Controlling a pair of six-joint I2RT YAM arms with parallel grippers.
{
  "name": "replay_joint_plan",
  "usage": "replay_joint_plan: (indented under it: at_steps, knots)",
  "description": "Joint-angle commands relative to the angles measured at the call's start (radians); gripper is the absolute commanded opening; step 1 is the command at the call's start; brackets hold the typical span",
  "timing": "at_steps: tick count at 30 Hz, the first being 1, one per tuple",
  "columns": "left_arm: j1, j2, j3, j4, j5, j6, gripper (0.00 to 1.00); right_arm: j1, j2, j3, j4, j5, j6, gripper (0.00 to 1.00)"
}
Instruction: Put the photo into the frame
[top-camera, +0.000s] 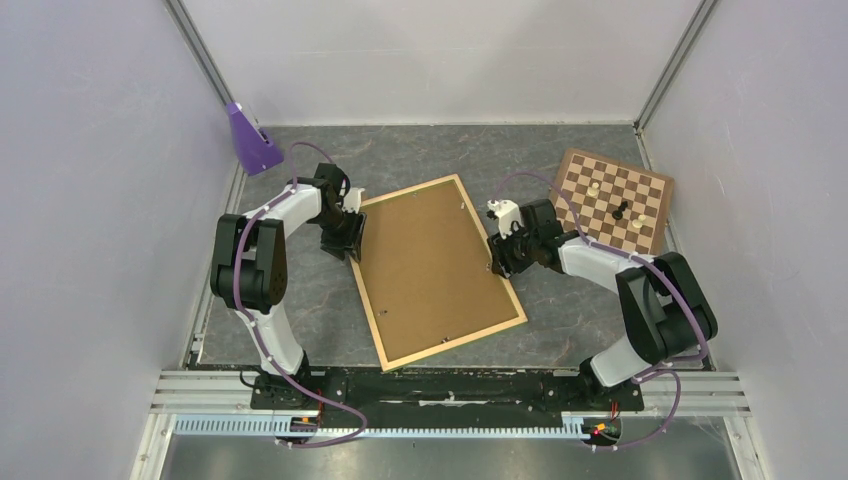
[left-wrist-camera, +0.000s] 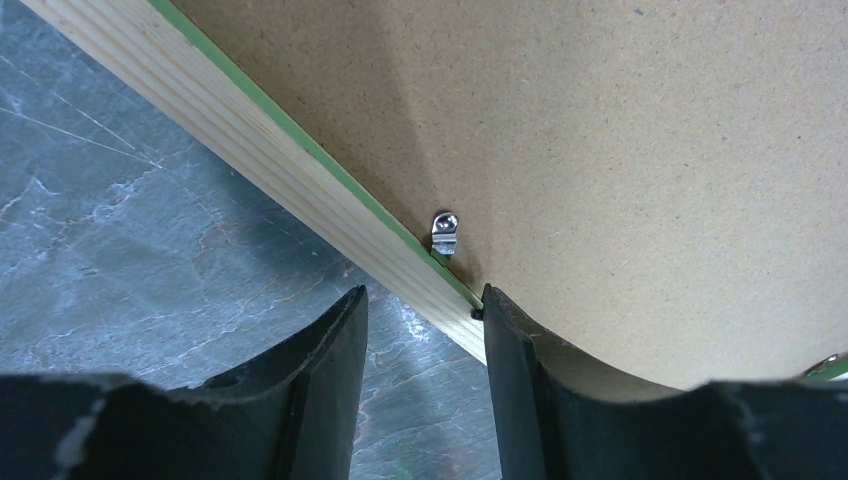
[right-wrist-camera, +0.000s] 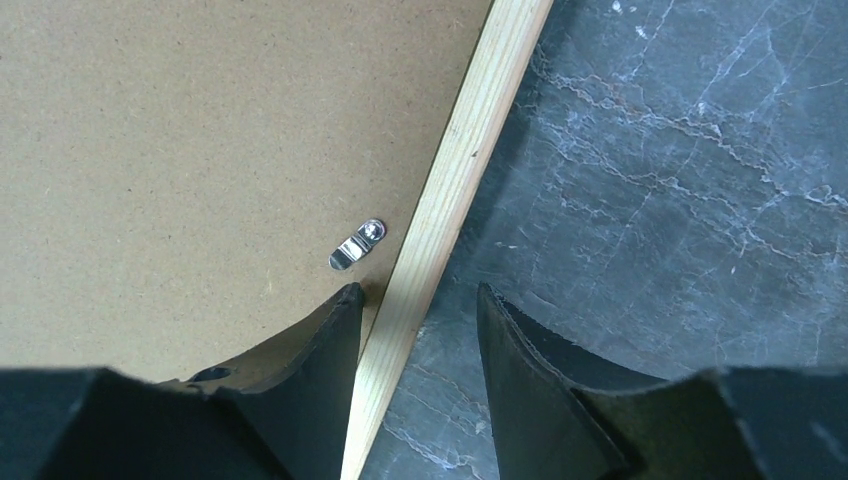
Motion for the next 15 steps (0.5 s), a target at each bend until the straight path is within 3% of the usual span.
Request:
replay_joint_plan:
  at_steps: [1, 11, 15]
  knots:
    - [-0.001, 0.014, -0.006, 0.029, 0.001, -0.018, 0.52, 0.001, 0.004, 0.009, -0.029, -0.026, 0.014, 0.49]
    - [-0.001, 0.021, -0.009, 0.029, -0.002, -0.018, 0.52, -0.002, -0.039, 0.047, -0.014, -0.044, 0.030, 0.49]
    - [-0.001, 0.023, -0.009, 0.028, 0.000, -0.017, 0.52, -0.001, -0.037, 0.083, -0.005, -0.070, 0.069, 0.54]
